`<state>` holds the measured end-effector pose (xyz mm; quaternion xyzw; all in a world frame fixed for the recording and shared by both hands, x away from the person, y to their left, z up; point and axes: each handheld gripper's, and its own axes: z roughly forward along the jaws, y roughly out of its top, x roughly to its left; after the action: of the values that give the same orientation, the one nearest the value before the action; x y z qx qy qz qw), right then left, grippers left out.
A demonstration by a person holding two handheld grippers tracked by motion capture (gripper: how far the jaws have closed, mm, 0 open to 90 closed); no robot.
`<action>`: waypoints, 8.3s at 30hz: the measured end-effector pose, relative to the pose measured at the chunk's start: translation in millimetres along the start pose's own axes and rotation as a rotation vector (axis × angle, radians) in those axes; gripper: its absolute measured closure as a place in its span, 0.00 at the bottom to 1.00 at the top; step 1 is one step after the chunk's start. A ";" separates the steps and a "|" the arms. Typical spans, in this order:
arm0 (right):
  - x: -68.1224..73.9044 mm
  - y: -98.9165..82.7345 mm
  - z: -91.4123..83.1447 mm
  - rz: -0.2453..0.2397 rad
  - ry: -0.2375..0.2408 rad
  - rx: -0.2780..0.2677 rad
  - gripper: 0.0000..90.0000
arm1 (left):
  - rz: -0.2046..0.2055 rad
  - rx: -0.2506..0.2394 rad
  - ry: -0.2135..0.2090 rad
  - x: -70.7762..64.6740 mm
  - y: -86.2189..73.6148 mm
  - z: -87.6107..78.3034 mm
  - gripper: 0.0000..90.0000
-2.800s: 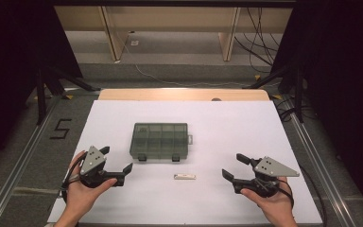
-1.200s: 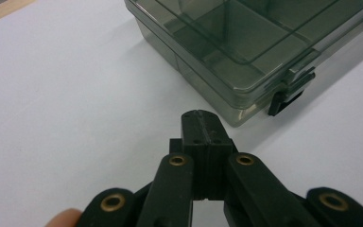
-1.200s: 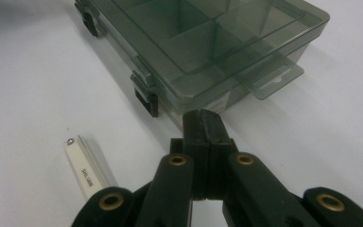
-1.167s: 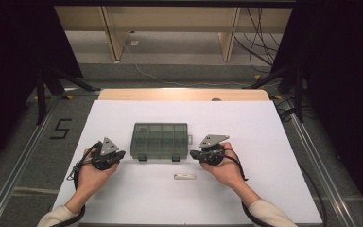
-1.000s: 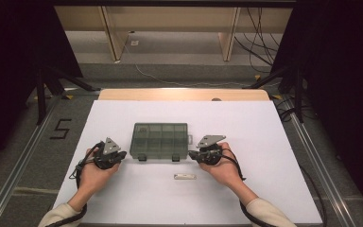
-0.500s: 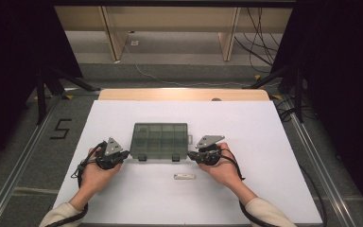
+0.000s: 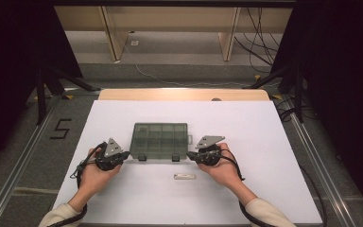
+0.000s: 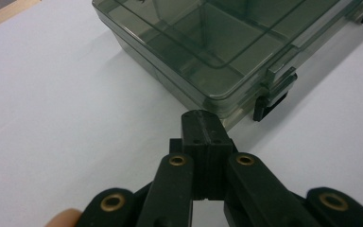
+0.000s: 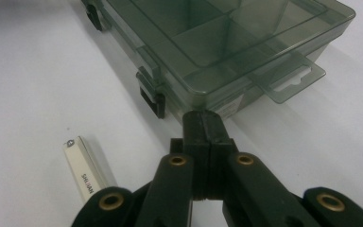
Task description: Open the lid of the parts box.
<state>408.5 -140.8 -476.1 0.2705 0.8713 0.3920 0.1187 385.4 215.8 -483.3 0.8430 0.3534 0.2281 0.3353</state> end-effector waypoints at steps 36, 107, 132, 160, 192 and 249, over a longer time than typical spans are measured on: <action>3.5 19.5 -14.9 0.012 -0.055 -0.134 1.00 | -0.055 -0.170 0.042 -3.1 26.7 -16.8 0.99; -20.4 76.1 -3.0 0.013 -0.440 -0.385 0.94 | -0.058 -0.327 0.331 26.9 85.1 3.4 0.92; -29.9 83.0 2.3 0.052 -0.433 -0.405 0.94 | -0.094 -0.325 0.310 35.8 92.7 8.5 0.92; -39.5 87.9 10.0 0.113 -0.439 -0.423 0.94 | -0.116 -0.347 0.279 47.0 97.3 15.6 0.92; -47.4 82.9 24.3 0.115 -0.462 -0.417 0.94 | -0.133 -0.351 0.277 50.7 95.2 26.1 0.92; -54.2 70.1 44.7 0.148 -0.437 -0.344 0.94 | -0.194 -0.265 0.236 54.8 77.6 57.7 0.92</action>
<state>498.5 -105.4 -453.7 0.3874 0.7236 0.4739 0.3189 491.0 192.7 -457.6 0.7209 0.4366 0.3364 0.4200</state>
